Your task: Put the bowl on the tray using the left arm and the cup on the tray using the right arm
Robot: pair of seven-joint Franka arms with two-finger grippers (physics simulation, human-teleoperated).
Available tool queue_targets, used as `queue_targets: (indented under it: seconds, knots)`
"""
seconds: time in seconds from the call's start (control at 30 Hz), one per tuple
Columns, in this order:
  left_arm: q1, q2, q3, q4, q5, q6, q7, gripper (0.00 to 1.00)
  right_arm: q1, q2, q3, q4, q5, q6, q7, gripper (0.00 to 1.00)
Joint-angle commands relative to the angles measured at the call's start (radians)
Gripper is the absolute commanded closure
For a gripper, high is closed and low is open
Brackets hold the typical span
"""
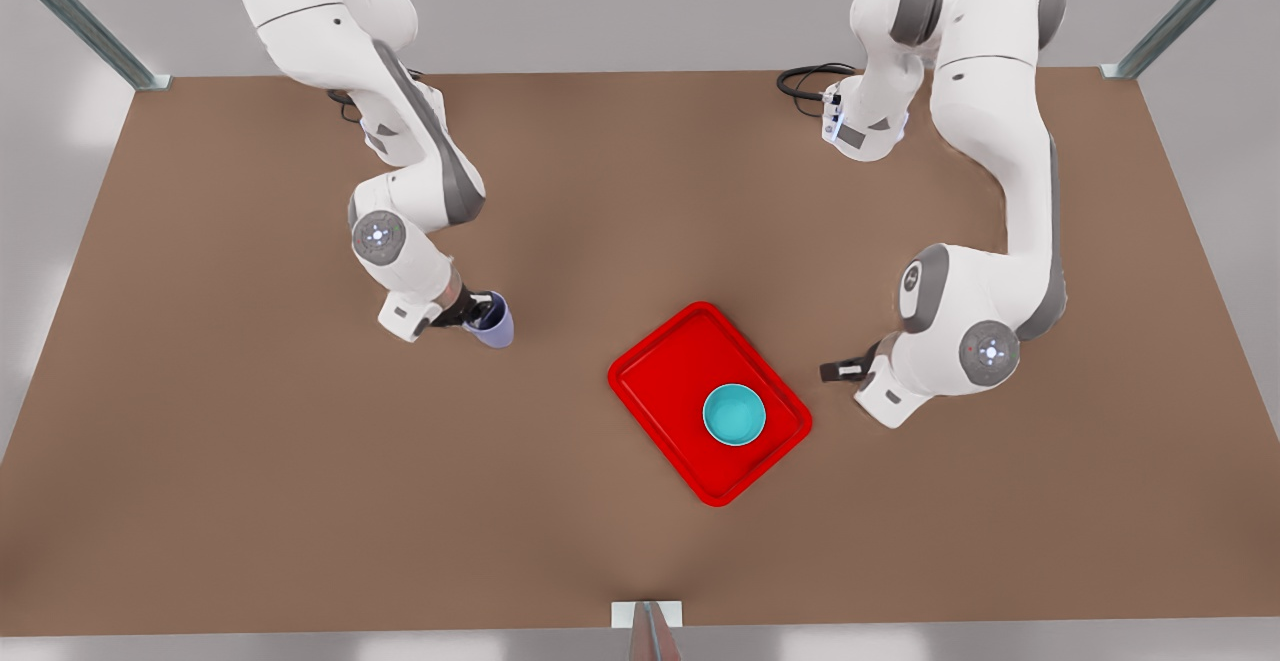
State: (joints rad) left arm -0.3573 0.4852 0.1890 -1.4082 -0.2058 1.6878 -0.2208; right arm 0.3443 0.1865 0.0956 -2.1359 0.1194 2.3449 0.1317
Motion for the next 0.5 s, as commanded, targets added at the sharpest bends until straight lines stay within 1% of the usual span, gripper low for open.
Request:
queue_targets:
  seconds: [0.0, 0.07, 0.1, 0.13, 0.17, 0.2, 0.23, 0.3, 0.4, 0.47]
  knots:
    - [-0.003, -0.008, 0.001, 0.000, 0.140, -0.011, 0.003, 0.00, 0.005, 0.005, 0.000, 0.007, -0.009, 0.001, 0.020, 0.79]
    - [-0.002, -0.076, 0.015, 0.000, 0.201, -0.016, 0.060, 0.00, 0.091, 0.047, -0.002, 0.080, -0.009, -0.006, 0.138, 0.79]
    - [0.011, -0.111, 0.017, 0.001, 0.204, -0.048, 0.081, 0.00, 0.119, 0.073, -0.002, 0.113, -0.010, -0.006, 0.181, 0.79]
    - [0.084, -0.154, -0.016, 0.001, 0.213, -0.066, 0.081, 0.00, 0.150, 0.116, -0.002, 0.171, -0.012, -0.026, 0.212, 0.79]
    - [0.181, -0.191, -0.129, 0.001, 0.259, -0.086, 0.081, 0.00, 0.191, 0.159, -0.005, 0.229, -0.014, -0.026, 0.272, 0.79]
    - [0.251, -0.203, -0.217, 0.020, 0.307, -0.102, 0.080, 0.00, 0.237, 0.209, -0.008, 0.315, -0.014, -0.045, 0.348, 0.79]
    - [0.267, -0.203, -0.226, 0.023, 0.307, -0.102, 0.080, 0.00, 0.269, 0.260, -0.013, 0.415, -0.017, -0.116, 0.410, 0.79]
    - [0.274, -0.186, -0.243, 0.043, 0.310, -0.099, 0.077, 0.00, 0.318, 0.358, -0.013, 0.536, -0.026, -0.122, 0.560, 0.79]
    - [0.274, -0.165, -0.241, 0.044, 0.309, -0.099, 0.084, 0.00, 0.394, 0.476, -0.014, 0.663, -0.040, -0.130, 0.697, 0.79]
    - [0.274, -0.165, -0.241, 0.043, 0.309, -0.100, 0.084, 0.00, 0.395, 0.536, -0.034, 0.732, -0.040, -0.133, 0.710, 0.79]
